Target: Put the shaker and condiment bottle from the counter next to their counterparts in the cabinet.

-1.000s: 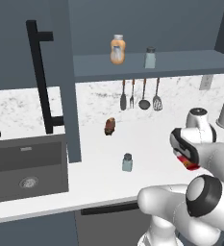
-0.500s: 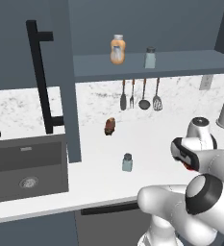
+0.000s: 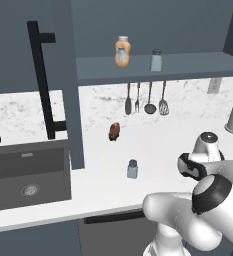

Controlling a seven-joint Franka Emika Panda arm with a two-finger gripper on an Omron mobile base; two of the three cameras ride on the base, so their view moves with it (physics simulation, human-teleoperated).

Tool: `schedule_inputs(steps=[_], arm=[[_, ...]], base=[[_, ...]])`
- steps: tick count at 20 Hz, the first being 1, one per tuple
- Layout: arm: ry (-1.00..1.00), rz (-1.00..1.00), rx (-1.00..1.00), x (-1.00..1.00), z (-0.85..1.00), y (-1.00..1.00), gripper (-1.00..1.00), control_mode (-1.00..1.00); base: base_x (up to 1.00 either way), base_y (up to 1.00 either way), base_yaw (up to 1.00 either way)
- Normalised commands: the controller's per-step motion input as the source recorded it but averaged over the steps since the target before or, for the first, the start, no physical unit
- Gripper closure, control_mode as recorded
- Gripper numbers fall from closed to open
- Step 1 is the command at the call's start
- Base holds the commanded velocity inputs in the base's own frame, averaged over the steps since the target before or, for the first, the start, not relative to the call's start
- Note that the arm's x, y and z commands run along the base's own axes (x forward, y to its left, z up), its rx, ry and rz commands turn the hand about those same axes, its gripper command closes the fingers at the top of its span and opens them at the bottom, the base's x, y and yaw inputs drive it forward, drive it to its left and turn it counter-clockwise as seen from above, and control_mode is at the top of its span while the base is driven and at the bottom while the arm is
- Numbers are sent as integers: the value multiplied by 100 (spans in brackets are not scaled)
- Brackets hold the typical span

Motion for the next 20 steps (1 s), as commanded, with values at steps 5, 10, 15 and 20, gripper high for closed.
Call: schedule_inputs(steps=[5, 10, 15, 20], arm=[[-4, 0, 0, 1, -31, -9, -100, -100], [-3, 0, 0, 4, -33, -14, -100, -100], [-4, 0, 0, 2, -28, -1, 100, -100], [-3, -2, 2, -5, 8, 0, 100, -100]], base=[[0, 0, 0], [0, 0, 0], [0, 0, 0], [0, 0, 0]])
